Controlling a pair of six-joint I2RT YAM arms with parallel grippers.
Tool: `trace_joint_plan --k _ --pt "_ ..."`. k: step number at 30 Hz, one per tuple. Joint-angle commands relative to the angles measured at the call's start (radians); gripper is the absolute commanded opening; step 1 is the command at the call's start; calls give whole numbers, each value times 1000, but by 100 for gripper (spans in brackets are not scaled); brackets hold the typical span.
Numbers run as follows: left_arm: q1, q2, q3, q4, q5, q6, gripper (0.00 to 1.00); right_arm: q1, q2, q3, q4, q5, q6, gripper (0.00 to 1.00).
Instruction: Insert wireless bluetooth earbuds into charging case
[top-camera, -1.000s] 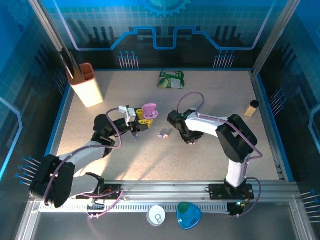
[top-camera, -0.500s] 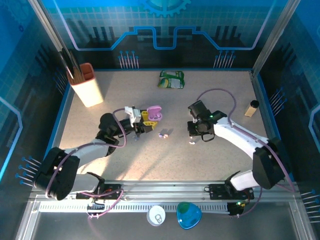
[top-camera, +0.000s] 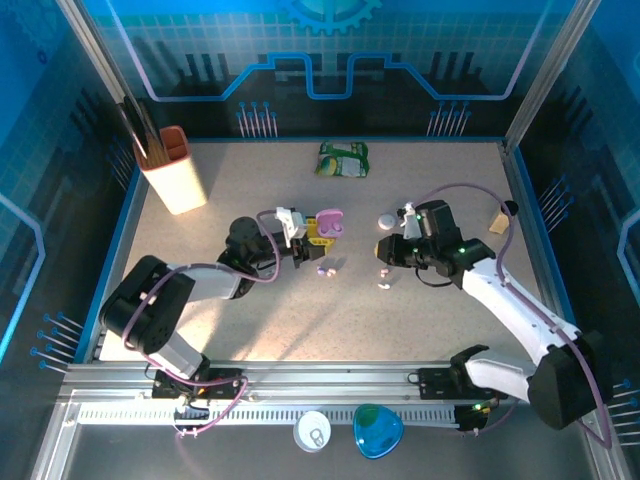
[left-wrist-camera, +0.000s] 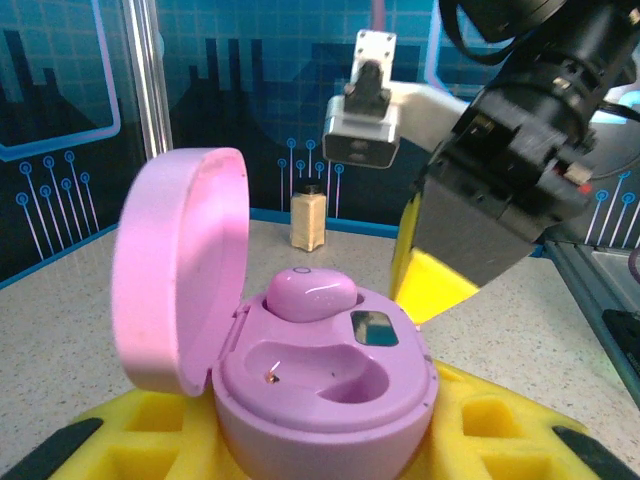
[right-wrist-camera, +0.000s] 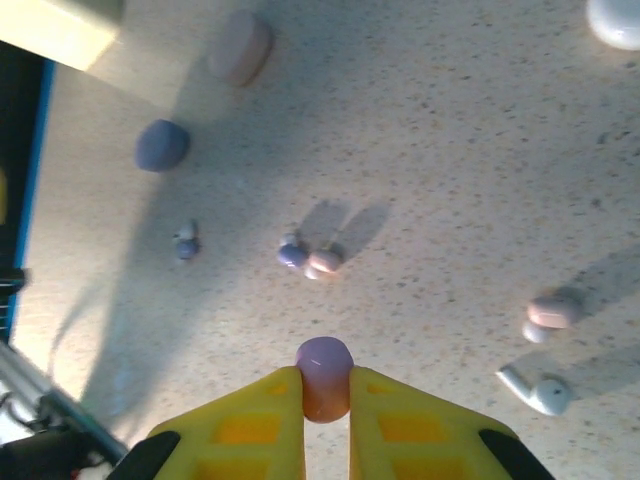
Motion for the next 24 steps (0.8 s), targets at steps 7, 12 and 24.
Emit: trace_joint_plan --k 7,12,24 --pt "-57 102 62 124 -46 68 30 -8 -97 -8 181 -236 104 18" --pt "-81 120 68 124 -82 110 30 17 -94 13 225 -248 130 18" --pt "-116 156 73 141 -144 153 29 103 13 101 270 -212 121 18"
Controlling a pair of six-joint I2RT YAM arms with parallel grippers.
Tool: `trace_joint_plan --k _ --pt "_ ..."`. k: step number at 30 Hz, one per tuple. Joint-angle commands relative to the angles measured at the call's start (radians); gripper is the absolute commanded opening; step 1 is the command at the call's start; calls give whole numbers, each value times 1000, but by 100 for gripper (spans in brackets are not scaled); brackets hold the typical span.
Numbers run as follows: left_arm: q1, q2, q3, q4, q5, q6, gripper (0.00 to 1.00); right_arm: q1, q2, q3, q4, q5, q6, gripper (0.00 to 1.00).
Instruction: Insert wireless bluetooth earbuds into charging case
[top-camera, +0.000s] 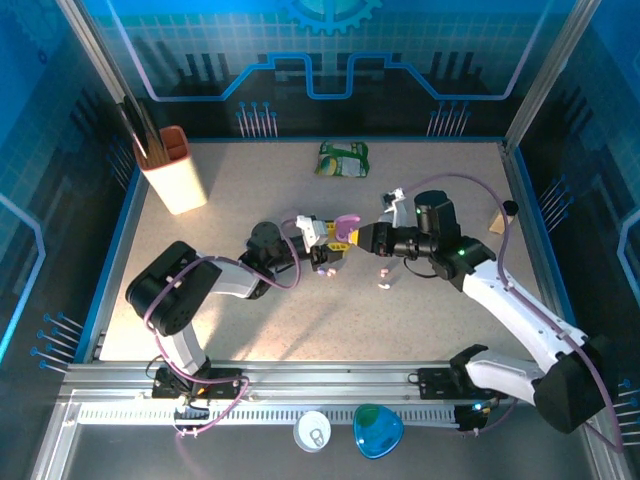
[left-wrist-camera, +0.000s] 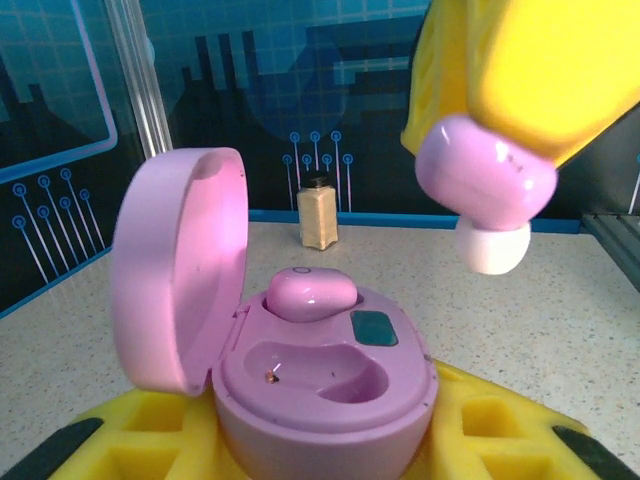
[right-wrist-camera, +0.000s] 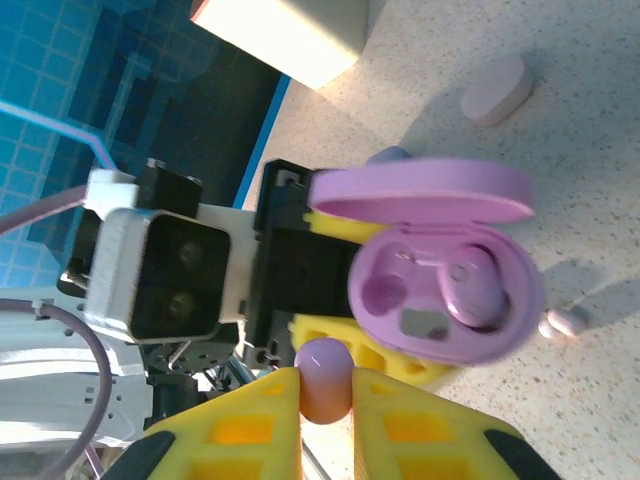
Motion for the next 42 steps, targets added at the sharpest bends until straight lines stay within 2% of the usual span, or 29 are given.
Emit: trace_joint_plan --k 1,33,38,42 --pt "-12 8 21 54 -21 36 29 27 27 52 42 11 1 18" --pt "-27 1 27 72 -36 21 29 43 118 64 -9 99 -33 19" --pt "-27 1 30 58 -38 23 29 43 110 74 -44 120 -46 28" --pt "-27 7 30 60 -40 22 29 41 85 80 -68 139 -60 40"
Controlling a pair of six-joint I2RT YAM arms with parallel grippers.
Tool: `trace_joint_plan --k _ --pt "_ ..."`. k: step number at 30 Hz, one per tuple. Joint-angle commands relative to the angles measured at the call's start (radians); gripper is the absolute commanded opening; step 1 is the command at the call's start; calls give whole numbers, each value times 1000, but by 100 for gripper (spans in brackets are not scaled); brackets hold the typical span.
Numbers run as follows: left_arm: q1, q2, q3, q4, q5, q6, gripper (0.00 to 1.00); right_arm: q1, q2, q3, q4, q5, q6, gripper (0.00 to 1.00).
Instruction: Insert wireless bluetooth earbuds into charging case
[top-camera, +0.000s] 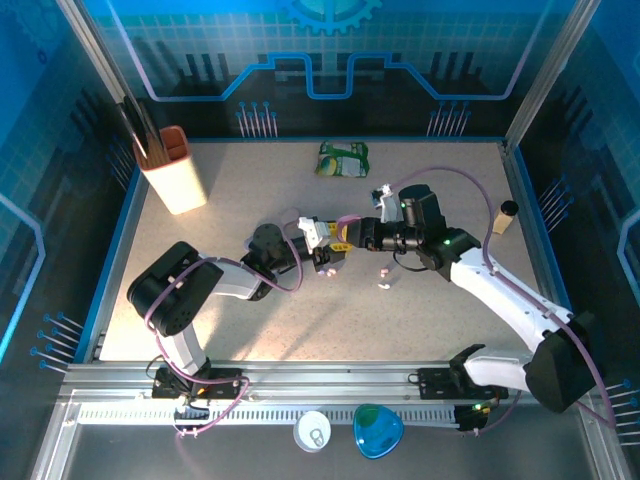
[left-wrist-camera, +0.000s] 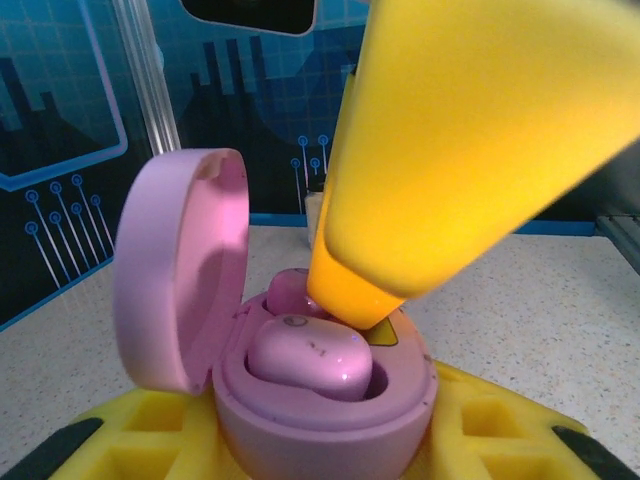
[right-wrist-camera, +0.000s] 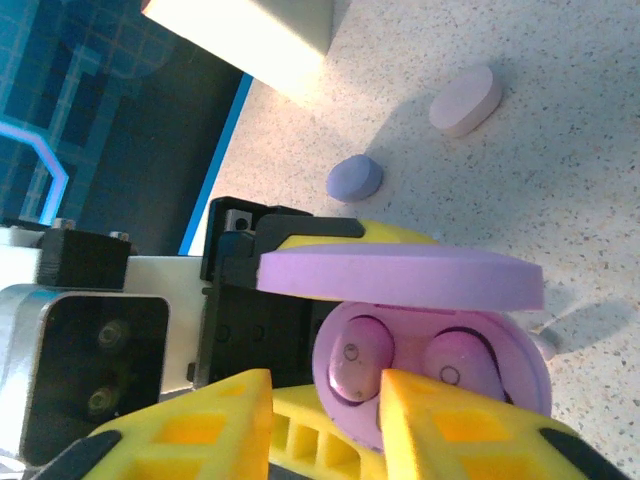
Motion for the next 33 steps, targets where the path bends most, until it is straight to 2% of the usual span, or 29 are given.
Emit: trace_joint_plan --k 1,5,11,17,25,33 --pt "-8 5 29 48 -2 14 29 7 -25 28 -64 45 -32 42" --pt "-7 3 21 48 -11 29 29 5 -56 56 -102 36 -85 49" --pt "-3 -7 2 30 -10 71 30 3 -102 81 -90 -11 -134 51" --pt "-3 -15 -9 3 -16 109 30 3 -33 169 -79 -33 -159 50" --pt "-4 -24 -31 41 -14 96 30 1 140 304 -148 -33 -187 51" --pt "-4 -43 -17 50 -61 29 30 -7 115 275 -200 -50 -214 51"
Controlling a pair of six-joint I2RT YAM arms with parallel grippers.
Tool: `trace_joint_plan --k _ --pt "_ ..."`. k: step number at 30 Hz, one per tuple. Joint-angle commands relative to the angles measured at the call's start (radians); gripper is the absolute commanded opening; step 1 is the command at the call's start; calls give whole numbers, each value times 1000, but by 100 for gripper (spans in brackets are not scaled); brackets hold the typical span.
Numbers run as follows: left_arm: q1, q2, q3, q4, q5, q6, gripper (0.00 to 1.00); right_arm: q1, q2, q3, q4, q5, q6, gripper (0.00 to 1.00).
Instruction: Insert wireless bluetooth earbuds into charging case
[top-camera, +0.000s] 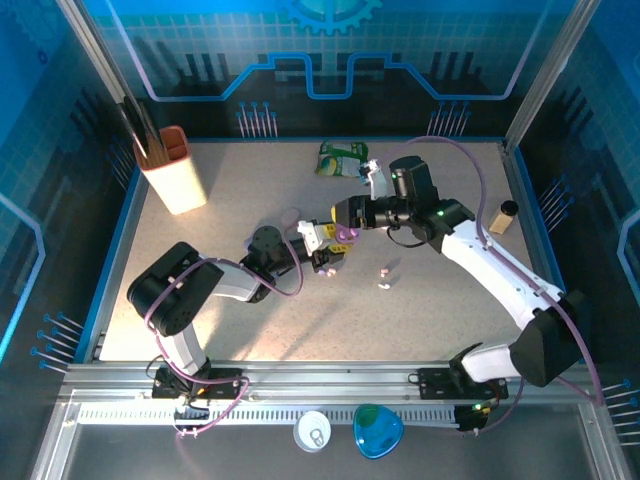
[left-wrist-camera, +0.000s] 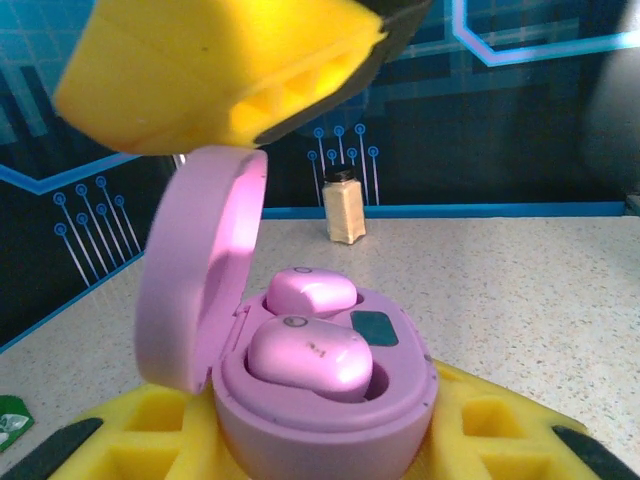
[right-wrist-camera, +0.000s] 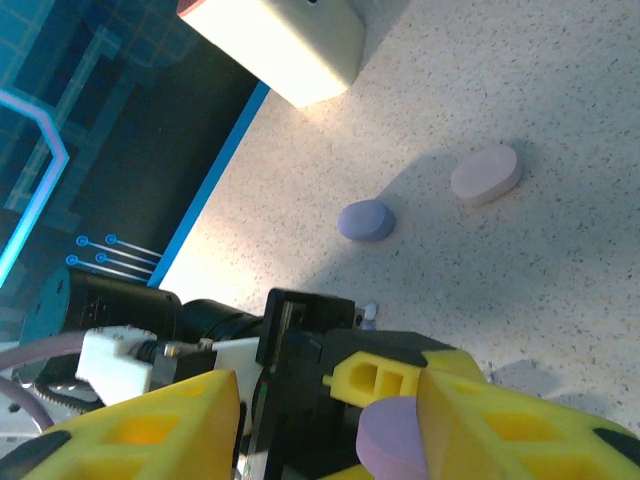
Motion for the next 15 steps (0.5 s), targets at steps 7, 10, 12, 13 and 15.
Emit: trace_joint_plan --k 7,10,12,13,15 --pt "-5 -60 31 7 -17 -60 30 -55 -127 -76 14 -35 35 54" --pt "-4 -65 42 21 -2 -90 30 -113 -177 -155 102 -59 132 62" --pt "-4 -69 50 41 8 -119 30 -154 -194 -220 184 -118 207 66" --pt "-5 -73 51 53 11 -138 30 -171 -201 -253 233 -155 244 68" --pt "-6 -81 53 70 10 -159 29 -192 -206 -299 305 -224 300 69"
